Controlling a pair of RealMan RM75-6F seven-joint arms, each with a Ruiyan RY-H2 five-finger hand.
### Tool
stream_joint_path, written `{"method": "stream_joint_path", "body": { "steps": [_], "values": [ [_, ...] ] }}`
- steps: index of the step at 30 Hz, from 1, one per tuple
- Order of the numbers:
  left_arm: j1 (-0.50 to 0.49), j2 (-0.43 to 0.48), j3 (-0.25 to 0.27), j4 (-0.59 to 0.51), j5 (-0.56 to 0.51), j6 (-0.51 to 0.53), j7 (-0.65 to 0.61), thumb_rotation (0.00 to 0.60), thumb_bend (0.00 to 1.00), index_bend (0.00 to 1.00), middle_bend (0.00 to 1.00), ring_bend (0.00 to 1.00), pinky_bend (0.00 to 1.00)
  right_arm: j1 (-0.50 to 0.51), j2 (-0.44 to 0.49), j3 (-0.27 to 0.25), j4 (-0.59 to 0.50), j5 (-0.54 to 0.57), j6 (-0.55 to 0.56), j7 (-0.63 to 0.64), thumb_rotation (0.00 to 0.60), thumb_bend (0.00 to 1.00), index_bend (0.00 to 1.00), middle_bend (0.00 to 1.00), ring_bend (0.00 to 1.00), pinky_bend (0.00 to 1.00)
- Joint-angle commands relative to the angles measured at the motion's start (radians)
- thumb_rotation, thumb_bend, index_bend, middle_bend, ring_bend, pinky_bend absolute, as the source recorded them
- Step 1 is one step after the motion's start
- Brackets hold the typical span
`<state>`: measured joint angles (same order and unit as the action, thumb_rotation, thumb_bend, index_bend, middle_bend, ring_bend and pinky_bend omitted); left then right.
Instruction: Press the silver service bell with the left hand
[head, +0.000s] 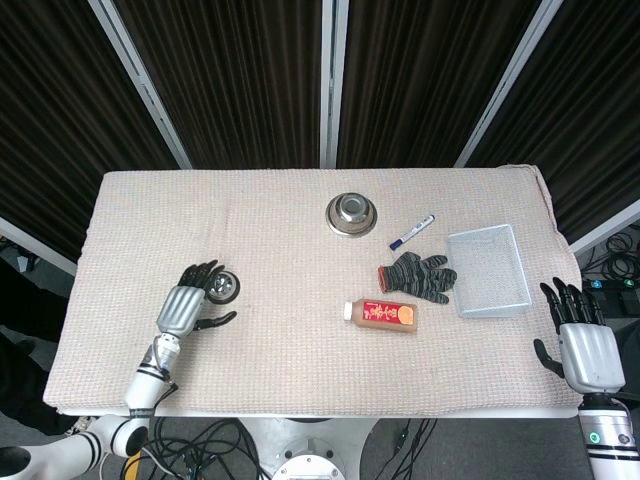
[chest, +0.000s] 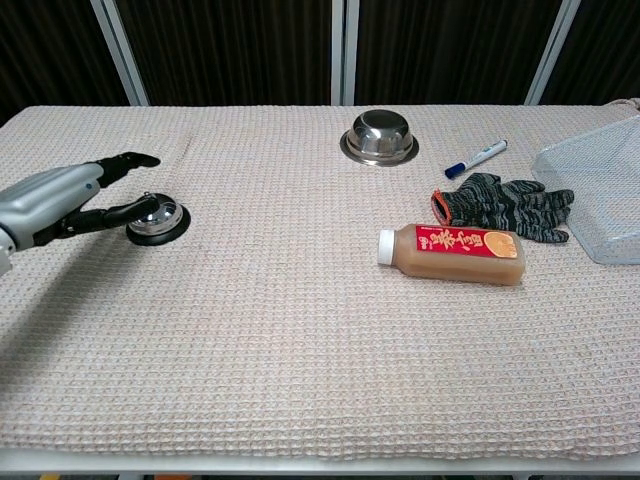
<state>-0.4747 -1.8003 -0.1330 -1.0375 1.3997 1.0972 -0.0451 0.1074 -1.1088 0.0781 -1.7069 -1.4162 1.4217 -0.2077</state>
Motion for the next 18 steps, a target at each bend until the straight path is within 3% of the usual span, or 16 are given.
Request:
{"method": "stream_joint_path", "body": {
  "steps": [1, 14, 18],
  "values": [
    [-0.013, -0.032, 0.012, 0.045, 0.003, -0.014, -0.023, 0.0, 0.0, 0.0, 0.0, 0.0, 0.0, 0.001, -0.001, 0.0, 0.006, 0.003, -0.003, 0.003, 0.6, 0.25, 0.0, 0.0, 0.0, 0.0],
    [-0.027, -0.111, 0.04, 0.148, 0.051, 0.041, -0.036, 0.0, 0.0, 0.0, 0.0, 0.0, 0.0, 0.001, -0.006, 0.002, 0.026, 0.02, -0.009, 0.007, 0.6, 0.25, 0.0, 0.0, 0.0, 0.0],
    [-0.03, -0.153, 0.052, 0.243, 0.066, 0.055, -0.038, 0.0, 0.0, 0.0, 0.0, 0.0, 0.0, 0.0, -0.005, 0.002, 0.027, 0.023, -0.01, 0.008, 0.6, 0.25, 0.0, 0.0, 0.0, 0.0]
  ]
}}
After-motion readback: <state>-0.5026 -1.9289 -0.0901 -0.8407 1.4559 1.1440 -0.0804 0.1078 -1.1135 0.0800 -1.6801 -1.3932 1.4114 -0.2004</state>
